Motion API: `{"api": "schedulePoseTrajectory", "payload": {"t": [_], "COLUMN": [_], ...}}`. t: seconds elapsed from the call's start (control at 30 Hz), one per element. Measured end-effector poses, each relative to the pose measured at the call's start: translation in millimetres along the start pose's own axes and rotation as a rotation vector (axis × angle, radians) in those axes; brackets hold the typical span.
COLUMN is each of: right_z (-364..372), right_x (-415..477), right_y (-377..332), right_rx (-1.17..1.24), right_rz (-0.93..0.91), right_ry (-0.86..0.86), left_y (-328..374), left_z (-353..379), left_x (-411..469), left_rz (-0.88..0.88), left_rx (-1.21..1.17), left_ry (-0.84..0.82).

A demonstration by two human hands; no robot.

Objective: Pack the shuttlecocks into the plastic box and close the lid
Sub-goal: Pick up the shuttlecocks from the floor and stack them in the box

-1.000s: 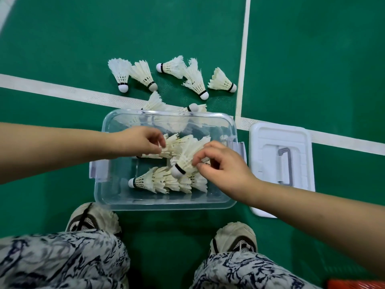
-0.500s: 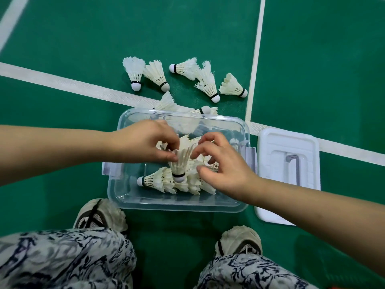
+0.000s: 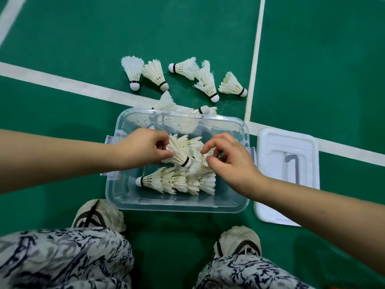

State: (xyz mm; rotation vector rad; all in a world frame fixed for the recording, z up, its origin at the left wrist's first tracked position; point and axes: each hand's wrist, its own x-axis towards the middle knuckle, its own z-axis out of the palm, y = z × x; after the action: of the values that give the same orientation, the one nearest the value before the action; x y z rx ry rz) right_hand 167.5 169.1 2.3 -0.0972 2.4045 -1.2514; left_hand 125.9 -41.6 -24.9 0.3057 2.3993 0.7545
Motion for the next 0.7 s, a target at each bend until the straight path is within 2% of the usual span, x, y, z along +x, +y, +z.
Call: {"api": "schedulePoseTrajectory", "payload": {"t": [0.23, 0.33, 0.57, 0.7], "right_z": [-3, -5, -8, -14], "right_x": [-2, -4, -6, -2], "right_y": [6, 6, 8, 7], "right_rx": [0.005, 0.008, 0.022, 0.015], "right_rz": [-0.006, -0.010, -0.024, -0.057], "right_ry": [-0.002, 0.003, 0.009, 0.059], "left_y": [1, 1, -1, 2], "left_z": [19, 24, 24, 14], "left_x": [4, 3, 8, 8], "left_rz": [-0.196, -0.245, -0.254, -0.180], "left_rx": [-0.402, -0.476, -0.326, -0.032], "left_ry": [-0.133, -0.220, -0.312, -0.326]}}
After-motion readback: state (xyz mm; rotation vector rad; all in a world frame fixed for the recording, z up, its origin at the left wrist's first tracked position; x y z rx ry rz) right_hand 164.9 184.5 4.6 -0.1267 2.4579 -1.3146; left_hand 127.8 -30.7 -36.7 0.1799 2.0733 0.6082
